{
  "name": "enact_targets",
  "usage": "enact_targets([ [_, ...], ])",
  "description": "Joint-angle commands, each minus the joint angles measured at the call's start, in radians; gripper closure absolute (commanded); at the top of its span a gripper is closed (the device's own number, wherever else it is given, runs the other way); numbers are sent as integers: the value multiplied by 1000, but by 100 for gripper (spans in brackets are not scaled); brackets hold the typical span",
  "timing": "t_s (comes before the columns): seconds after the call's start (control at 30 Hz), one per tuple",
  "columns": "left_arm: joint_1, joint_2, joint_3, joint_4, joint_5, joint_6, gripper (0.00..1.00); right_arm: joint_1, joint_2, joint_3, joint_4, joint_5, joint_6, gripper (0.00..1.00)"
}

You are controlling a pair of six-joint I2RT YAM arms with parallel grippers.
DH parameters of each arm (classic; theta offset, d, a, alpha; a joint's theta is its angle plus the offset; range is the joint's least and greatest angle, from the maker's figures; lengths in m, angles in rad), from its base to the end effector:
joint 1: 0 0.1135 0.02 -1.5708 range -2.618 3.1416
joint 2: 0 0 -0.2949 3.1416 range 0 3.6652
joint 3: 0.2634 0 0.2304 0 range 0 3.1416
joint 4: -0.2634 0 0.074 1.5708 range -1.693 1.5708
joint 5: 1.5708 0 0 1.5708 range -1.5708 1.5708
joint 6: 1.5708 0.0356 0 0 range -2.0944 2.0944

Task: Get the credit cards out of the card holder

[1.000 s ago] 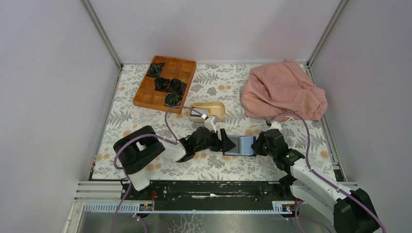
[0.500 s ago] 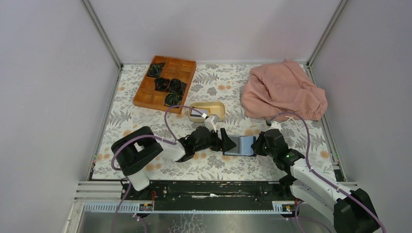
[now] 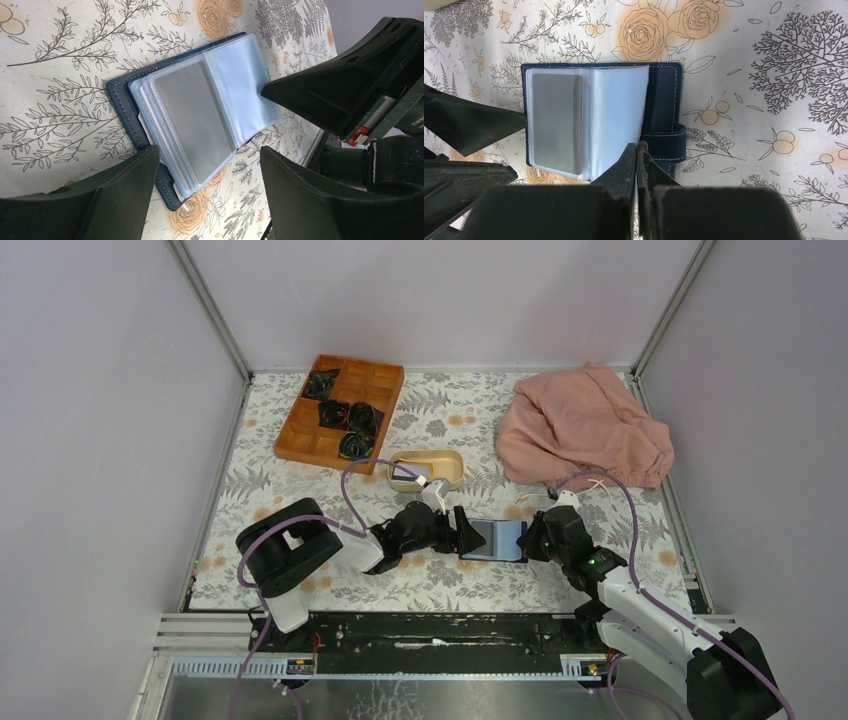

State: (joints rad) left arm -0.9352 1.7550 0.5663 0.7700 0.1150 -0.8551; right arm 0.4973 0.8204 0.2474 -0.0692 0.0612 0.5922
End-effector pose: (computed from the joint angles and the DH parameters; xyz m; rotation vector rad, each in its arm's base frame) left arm 0.1823 -0.2539 0.1749 0.1718 2.2146 -1.2049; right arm 0.1118 0.0582 0.1934 0.1421 2.2599 0.5283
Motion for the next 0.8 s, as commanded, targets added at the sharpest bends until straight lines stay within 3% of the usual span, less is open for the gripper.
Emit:
enact_targets([
  [0.0, -1, 9, 21, 58, 18, -2, 20, 2, 0, 0, 33, -13, -4, 96],
  [0.77, -2, -60, -9, 59, 5, -3, 20, 1, 1, -3, 37, -11, -4, 96],
])
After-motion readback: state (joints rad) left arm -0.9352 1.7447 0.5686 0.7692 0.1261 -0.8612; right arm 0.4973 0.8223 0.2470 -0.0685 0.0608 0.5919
